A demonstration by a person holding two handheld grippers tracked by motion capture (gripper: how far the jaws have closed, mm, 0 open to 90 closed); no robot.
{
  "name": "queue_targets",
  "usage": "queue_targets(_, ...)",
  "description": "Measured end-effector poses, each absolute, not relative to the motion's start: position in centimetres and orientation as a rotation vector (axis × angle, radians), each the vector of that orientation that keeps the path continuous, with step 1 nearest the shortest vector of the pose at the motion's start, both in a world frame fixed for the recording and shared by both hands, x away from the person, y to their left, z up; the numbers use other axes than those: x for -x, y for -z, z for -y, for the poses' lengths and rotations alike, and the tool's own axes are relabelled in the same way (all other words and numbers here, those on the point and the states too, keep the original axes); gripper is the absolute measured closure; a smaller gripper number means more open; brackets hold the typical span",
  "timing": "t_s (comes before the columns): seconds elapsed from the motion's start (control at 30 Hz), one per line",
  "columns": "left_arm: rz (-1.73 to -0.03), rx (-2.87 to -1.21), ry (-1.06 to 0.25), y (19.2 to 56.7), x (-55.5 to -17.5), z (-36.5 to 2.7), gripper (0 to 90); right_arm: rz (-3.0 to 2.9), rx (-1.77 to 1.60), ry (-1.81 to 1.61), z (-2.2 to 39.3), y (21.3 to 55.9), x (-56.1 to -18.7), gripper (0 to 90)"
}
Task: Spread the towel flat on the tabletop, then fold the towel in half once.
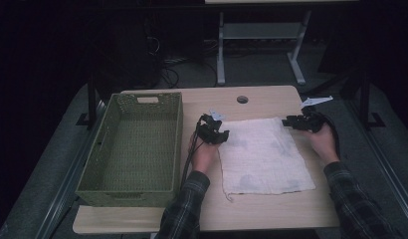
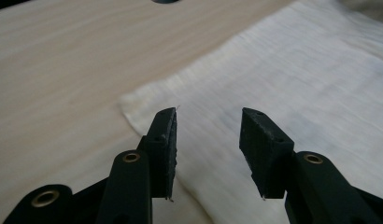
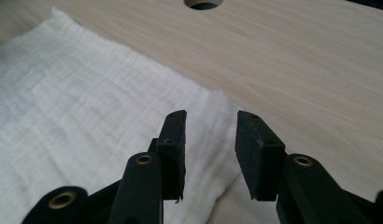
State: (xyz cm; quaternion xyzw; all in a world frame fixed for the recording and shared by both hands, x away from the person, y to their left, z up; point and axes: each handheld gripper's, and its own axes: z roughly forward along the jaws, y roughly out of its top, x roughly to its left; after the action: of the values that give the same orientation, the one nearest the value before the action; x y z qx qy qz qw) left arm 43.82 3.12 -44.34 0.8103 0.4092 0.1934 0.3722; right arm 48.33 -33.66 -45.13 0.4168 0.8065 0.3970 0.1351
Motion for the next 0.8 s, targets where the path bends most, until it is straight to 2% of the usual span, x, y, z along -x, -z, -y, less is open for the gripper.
queue_targets(0.23, -1.100, -2.062, -0.578, 44.6, -46.7, -3.4, 55.8, -2.264, -1.269, -1.140, 34.0, 45.8, -50.0, 61.1)
queue_targets(0.47, -1.155, -2.059, -0.553, 46.0, -49.1, -3.9, 55.5, -2.244, -1.299, -1.120, 34.1, 46.8, -51.2, 62.3)
queue_targets(0.7, -1.162, -2.043, -0.551, 46.9, -49.6, -4.0, 54.5, -2.223, -1.298, -1.153, 33.9, 47.9, -52.0, 63.9)
queue_targets(0.8, -1.162, -2.059, -0.541, 47.2, -49.6, -4.0, 54.2, -2.239, -1.302, -1.100, 33.4, 48.3, -52.0, 69.5)
